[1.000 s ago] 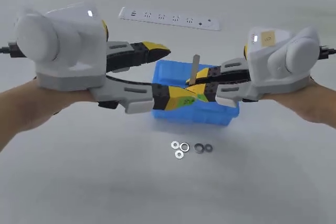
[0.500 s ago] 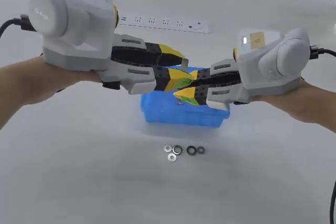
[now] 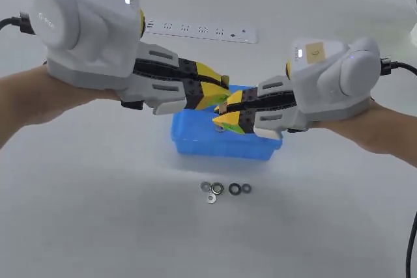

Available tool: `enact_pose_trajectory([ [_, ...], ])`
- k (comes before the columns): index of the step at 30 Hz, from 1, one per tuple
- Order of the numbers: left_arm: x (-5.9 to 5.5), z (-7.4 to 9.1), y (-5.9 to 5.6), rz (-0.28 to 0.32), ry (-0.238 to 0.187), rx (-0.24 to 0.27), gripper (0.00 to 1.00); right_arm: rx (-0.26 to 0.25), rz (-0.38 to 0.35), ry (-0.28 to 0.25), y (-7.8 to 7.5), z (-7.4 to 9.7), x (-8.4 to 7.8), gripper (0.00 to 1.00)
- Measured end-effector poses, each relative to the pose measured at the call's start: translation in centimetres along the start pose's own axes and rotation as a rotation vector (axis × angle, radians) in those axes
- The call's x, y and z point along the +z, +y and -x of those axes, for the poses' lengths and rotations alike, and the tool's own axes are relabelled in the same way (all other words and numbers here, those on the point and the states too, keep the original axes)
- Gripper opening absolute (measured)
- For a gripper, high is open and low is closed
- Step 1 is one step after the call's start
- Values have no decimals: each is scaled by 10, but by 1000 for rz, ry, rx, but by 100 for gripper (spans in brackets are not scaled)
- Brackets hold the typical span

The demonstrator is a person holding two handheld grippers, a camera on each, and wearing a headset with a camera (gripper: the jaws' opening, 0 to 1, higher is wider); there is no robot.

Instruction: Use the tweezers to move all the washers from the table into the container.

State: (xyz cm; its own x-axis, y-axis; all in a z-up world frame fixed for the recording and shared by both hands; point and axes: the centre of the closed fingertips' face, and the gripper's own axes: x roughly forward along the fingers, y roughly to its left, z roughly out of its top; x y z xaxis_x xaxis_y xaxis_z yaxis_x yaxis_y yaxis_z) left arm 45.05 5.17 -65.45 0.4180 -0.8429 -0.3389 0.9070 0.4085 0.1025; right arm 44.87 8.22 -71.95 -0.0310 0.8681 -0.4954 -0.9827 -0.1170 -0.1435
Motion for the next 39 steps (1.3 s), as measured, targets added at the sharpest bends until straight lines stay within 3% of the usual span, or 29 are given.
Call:
enact_pose_trajectory([
  [3,-3,0,-3,-50,41,-28,6,0,19,21,1,0,-3,8],
  [8,-1,1,-1,-74,48,-19,6,-40,16,9,-2,1,0,10],
  [12,3,2,0,-77,37,-4,6,-55,5,7,-2,4,5,12],
  [15,9,4,1,-88,31,4,6,-69,-6,-2,-1,8,11,21],
  [19,14,7,1,-87,24,11,6,-85,11,18,1,15,7,22],
  [21,14,8,0,-91,47,22,6,-122,22,31,-3,20,4,25],
  [22,15,8,-2,-84,50,26,6,-165,29,59,-7,26,0,28],
  [25,17,13,-12,-83,54,24,6,-224,18,50,-7,39,1,35],
  [28,17,18,-21,-91,63,20,6,-253,-11,19,0,53,2,42],
  [33,15,23,-32,-59,64,45,6,-278,-32,42,22,70,-10,50],
  [39,11,27,-47,-32,64,67,6,-252,-88,75,54,84,-30,60],
])
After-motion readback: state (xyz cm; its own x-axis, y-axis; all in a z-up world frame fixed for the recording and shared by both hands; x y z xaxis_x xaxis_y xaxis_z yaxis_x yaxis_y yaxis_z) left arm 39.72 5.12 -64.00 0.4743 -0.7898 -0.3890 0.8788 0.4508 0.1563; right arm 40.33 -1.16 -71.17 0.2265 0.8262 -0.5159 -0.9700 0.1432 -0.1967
